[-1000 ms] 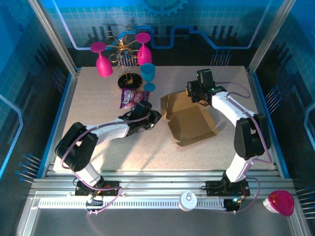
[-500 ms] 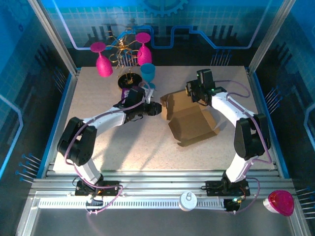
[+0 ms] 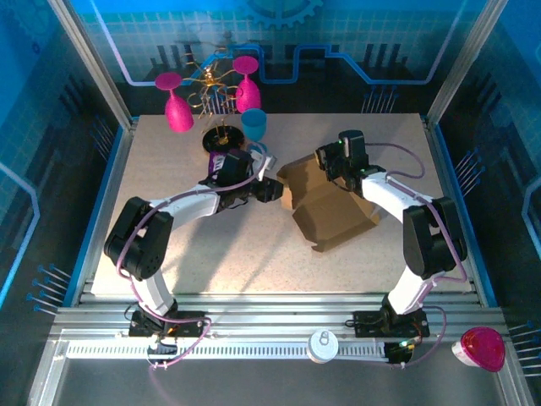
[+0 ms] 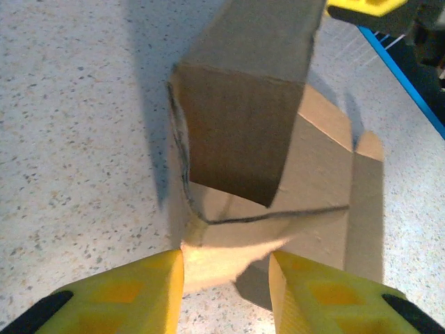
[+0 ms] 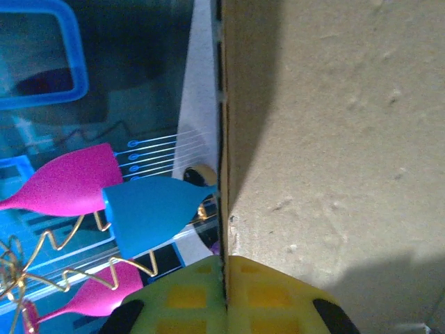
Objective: Fold the paper box
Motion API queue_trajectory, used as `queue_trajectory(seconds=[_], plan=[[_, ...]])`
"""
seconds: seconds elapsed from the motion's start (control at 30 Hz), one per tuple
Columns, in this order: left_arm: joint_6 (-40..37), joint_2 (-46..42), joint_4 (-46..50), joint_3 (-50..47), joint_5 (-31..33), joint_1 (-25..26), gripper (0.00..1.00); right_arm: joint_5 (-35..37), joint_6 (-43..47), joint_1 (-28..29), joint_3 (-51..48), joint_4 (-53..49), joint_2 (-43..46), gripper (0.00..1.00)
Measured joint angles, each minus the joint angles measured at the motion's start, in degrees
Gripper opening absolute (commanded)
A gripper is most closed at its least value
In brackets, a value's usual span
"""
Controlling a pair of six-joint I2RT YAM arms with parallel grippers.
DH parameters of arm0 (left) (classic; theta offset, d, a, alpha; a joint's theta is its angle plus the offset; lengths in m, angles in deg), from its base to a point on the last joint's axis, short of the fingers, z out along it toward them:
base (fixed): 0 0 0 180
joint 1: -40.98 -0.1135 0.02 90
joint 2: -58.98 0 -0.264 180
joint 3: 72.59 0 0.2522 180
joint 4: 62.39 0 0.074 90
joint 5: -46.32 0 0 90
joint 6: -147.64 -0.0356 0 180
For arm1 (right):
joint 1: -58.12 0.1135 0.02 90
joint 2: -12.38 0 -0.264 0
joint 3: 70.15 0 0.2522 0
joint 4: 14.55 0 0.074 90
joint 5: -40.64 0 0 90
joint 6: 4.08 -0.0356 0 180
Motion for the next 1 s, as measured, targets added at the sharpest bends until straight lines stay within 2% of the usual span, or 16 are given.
queue_trajectory(seconds=[0.23, 0.5, 0.7, 0.9, 1.0], plan=[[-0.6, 0.7, -1.8, -0.3, -0.2, 0.5, 0.38, -3.3, 0.2, -0.1, -0.2, 6.1, -1.4, 0.00], [-1.0, 3.9, -1.7, -0.2, 0.3, 0.5, 0.37, -5.1, 0.2, -0.2, -0.4, 8.6, -2.7, 0.00], [-0.9, 3.9, -1.7, 0.3, 0.3, 0.5, 0.30, -6.1, 0.2, -0.6, -0.4, 10.3, -3.3, 0.00], [0.1, 3.9, -2.6, 0.5, -0.7, 0.6, 0.35, -6.6, 0.2, -0.8, -0.3, 11.0, -4.1, 0.00], [0.7, 3.9, -3.2, 0.5, -1.4, 0.8, 0.34, -7.0, 0.2, -0.8, -0.3, 11.2, -4.5, 0.00]])
